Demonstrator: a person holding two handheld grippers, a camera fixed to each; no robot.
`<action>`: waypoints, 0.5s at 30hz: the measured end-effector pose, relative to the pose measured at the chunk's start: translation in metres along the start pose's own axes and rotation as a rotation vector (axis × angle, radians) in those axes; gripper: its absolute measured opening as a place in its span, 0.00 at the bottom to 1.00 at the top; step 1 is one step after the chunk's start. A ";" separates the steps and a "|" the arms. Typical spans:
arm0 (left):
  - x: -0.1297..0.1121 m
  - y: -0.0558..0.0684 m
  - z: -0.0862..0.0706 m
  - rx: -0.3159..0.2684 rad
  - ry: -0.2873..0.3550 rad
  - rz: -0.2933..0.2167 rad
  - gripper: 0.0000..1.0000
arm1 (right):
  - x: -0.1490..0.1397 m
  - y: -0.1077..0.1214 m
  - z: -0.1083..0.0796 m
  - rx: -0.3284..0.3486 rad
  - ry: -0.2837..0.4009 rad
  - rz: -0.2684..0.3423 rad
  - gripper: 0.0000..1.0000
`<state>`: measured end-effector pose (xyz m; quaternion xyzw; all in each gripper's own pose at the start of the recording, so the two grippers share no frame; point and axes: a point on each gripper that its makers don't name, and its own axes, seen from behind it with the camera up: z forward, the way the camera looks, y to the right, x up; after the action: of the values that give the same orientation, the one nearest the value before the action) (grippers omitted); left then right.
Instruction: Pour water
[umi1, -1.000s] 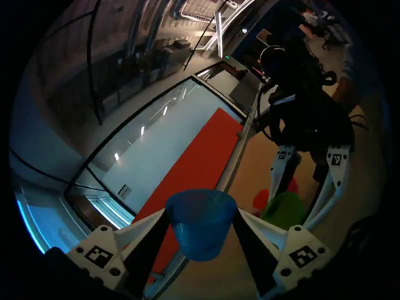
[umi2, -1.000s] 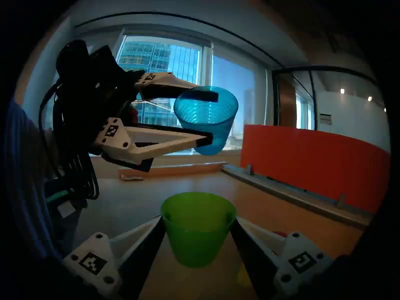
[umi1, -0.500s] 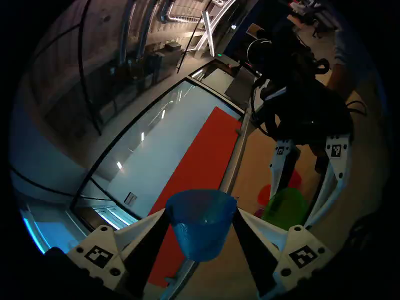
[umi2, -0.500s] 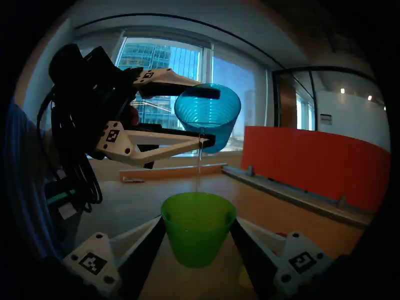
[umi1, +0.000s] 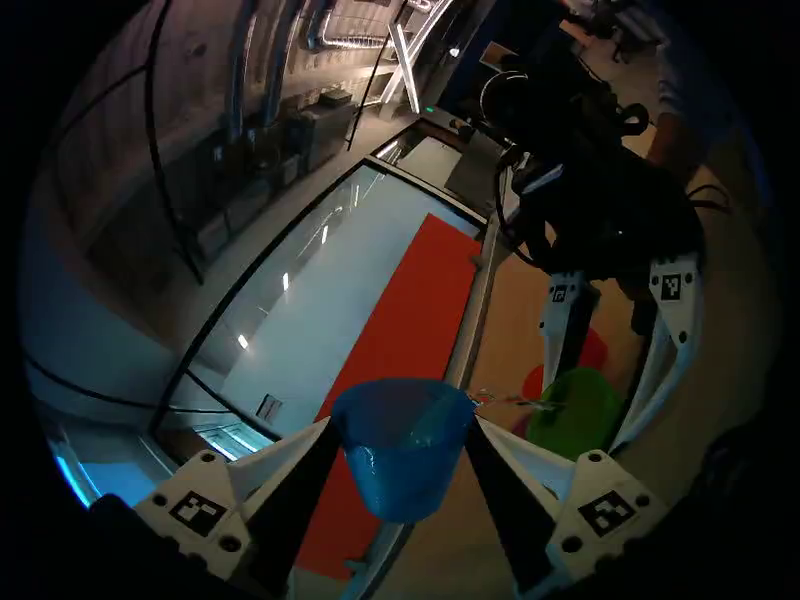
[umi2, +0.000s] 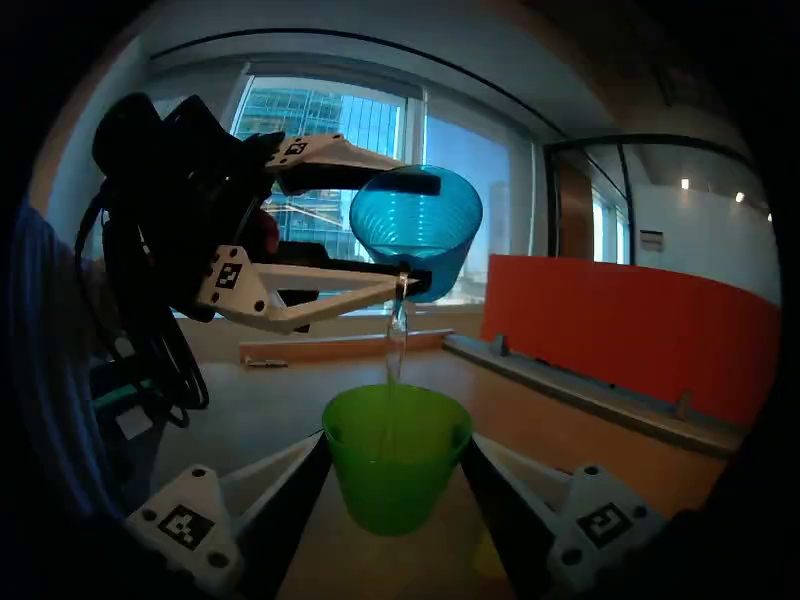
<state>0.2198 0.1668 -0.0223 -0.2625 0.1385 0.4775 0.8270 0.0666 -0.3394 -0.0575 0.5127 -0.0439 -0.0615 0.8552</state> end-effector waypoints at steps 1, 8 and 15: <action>0.000 -0.001 0.000 0.002 0.000 0.005 0.86 | 0.000 0.000 0.000 0.000 0.000 0.000 0.90; 0.000 -0.004 0.001 0.004 -0.002 0.028 0.86 | 0.002 -0.001 0.000 -0.001 0.003 0.000 0.90; 0.000 -0.004 0.001 0.004 -0.004 0.050 0.86 | 0.003 -0.001 0.001 -0.002 0.003 -0.003 0.90</action>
<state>0.2231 0.1662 -0.0204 -0.2563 0.1445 0.4981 0.8157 0.0692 -0.3408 -0.0582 0.5122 -0.0416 -0.0620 0.8556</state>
